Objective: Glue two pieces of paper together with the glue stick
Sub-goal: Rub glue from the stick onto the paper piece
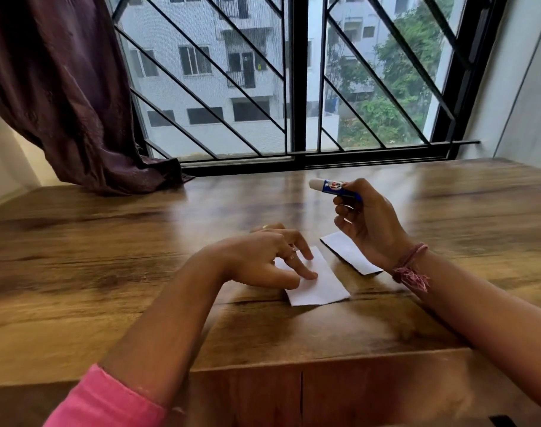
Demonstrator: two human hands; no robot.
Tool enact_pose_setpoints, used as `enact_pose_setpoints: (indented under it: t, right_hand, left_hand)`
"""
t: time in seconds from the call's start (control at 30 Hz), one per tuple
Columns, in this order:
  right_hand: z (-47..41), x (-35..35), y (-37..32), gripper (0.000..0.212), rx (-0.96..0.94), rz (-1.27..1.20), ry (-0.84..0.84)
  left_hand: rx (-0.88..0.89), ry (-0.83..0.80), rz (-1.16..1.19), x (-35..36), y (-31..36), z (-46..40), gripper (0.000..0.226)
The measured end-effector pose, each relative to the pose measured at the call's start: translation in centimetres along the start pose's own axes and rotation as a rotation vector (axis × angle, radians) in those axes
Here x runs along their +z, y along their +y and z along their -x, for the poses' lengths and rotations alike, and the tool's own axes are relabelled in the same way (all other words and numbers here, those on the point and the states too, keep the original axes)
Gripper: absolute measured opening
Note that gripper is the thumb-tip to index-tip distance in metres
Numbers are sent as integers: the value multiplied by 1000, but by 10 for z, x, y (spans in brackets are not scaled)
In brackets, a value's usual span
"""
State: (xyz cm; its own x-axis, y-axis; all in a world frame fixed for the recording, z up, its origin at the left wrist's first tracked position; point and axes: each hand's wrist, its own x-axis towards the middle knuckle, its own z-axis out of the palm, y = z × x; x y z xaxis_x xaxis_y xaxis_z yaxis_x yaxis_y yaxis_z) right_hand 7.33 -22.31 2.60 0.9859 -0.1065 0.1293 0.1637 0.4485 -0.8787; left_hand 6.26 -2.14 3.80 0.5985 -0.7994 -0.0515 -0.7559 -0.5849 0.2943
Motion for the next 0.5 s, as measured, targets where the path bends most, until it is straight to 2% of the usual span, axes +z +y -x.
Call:
enact_pose_setpoints:
  t: [0.2,0.33,0.4,0.5]
  right_hand:
    - [2,-1,-4,21,3,8,1]
    - [5,-1,-8,20,13,-10,-34]
    - [8,-1,-12,20,28,-55,-49]
    - [13,-4,-19,20,66,-152,-52]
  left_hand:
    - [13,55,-136,8,7,-1,49]
    - [41,103,-125,13,8,-4,49]
    - [72,143,-76,16,10,-6,49]
    - [90,288,127,13,4,-5,44]
